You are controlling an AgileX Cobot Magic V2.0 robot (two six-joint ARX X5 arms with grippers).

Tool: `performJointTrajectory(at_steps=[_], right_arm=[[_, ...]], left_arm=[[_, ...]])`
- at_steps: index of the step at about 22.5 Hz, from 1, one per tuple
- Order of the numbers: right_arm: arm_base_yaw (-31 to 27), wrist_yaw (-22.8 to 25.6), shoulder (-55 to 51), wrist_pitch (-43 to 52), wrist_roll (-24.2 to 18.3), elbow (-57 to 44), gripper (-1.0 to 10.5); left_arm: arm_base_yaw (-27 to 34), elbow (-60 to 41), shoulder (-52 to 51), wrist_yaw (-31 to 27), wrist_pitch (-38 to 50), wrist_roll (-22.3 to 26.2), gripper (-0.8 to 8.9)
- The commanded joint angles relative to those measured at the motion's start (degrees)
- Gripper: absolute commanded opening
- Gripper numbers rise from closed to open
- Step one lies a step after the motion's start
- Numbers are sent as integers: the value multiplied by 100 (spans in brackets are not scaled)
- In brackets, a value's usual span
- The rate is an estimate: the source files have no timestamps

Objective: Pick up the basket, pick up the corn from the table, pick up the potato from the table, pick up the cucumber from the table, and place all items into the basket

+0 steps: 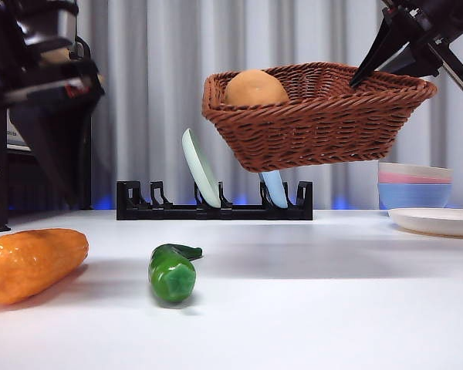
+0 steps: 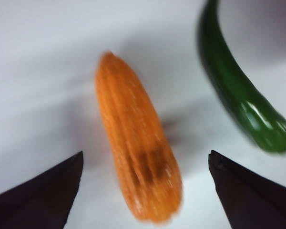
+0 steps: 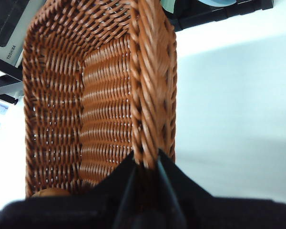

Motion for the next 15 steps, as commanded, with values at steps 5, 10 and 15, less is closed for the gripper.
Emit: performJointTrajectory(at_steps=[5, 10, 15], right_arm=[[0, -61, -24, 87, 74, 9, -16], [2, -61, -24, 87, 76, 9, -16], [0, -48, -24, 87, 76, 9, -16]], left_arm=[[404, -48, 796, 564, 422, 345, 439], [428, -48, 1215, 529, 501, 476, 426], [417, -44, 1222, 560, 538, 844, -8]])
